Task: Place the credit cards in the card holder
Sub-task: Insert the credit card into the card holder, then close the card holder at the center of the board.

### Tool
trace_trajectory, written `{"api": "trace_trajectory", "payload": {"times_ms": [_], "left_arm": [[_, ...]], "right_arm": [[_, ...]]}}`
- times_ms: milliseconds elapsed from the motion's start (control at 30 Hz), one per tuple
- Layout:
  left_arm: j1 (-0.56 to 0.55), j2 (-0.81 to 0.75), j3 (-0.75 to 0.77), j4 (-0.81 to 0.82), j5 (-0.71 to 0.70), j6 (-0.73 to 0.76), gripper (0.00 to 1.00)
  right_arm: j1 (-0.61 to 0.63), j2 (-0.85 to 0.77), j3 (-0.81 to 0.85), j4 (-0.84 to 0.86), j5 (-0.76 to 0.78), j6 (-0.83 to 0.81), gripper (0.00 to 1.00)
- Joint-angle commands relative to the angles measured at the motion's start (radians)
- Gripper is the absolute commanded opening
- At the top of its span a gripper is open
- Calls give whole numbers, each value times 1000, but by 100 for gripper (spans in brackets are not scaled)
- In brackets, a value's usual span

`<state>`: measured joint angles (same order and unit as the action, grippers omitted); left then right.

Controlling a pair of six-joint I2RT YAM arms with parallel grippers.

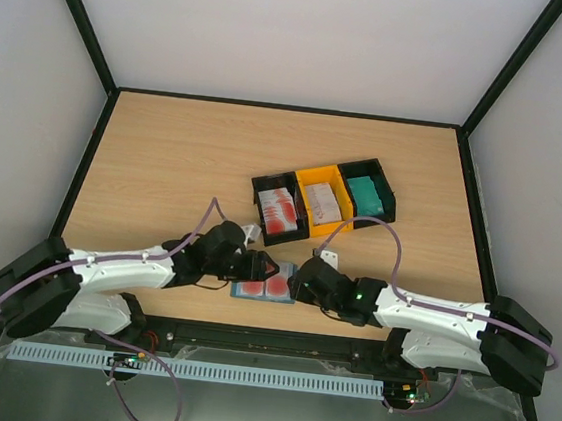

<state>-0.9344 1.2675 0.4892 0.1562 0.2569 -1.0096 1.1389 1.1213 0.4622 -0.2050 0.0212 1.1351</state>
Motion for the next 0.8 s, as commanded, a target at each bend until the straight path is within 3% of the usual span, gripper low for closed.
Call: {"api": "trace_trajectory", "payload": {"times_ms": [0,433,600,767], "left_arm": [[31,-62,1,-163,-13,60,64],[89,-133,-68,-346,-153,50,48],[93,-109,-85,-398,-209,36,48],[93,-74,-108,-354,-177,37,50]], "right_arm": [[-7,10,-16,-17,40,27,49],[-37,24,-111,160,-99,39,57],[-62,43,-157,257,-152,47,57],[-97,66,-203,364,-217,48,56]]}}
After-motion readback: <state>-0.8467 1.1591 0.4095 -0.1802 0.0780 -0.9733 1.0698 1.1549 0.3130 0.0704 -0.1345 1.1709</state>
